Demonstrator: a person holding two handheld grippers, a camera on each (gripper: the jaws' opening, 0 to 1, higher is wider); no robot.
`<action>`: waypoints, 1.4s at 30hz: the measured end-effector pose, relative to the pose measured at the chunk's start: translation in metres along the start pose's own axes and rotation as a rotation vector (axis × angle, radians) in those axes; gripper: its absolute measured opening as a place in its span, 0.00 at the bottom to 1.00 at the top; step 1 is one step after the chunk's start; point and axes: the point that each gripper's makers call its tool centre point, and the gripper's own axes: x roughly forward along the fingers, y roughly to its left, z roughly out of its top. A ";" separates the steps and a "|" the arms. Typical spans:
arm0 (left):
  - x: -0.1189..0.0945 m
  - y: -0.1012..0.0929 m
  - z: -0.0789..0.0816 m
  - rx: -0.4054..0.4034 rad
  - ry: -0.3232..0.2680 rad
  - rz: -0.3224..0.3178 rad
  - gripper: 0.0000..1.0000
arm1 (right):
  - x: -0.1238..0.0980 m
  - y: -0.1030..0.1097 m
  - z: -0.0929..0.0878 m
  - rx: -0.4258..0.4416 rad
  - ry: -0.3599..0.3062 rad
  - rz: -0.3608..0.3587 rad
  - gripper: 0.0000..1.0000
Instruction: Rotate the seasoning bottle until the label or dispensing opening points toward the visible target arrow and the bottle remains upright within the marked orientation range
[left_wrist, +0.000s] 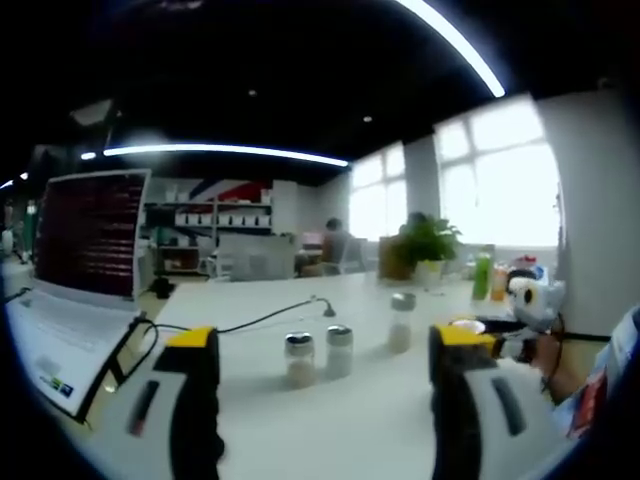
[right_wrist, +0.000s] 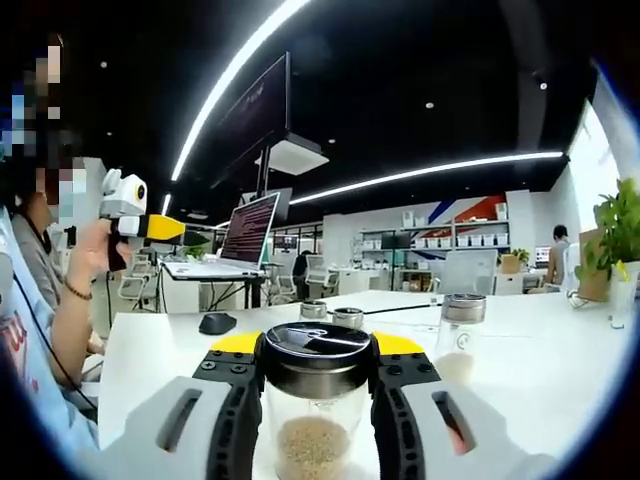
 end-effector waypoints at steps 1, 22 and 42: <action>0.000 -0.001 0.000 0.001 0.001 -0.002 0.91 | 0.000 0.001 0.000 0.000 0.000 -0.004 0.40; -0.001 -0.003 -0.004 0.007 0.008 -0.007 0.91 | -0.002 0.000 -0.002 -0.015 -0.007 -0.134 0.40; 0.004 0.000 -0.005 0.003 0.014 -0.006 0.91 | -0.001 -0.004 -0.001 -0.029 -0.024 -0.238 0.40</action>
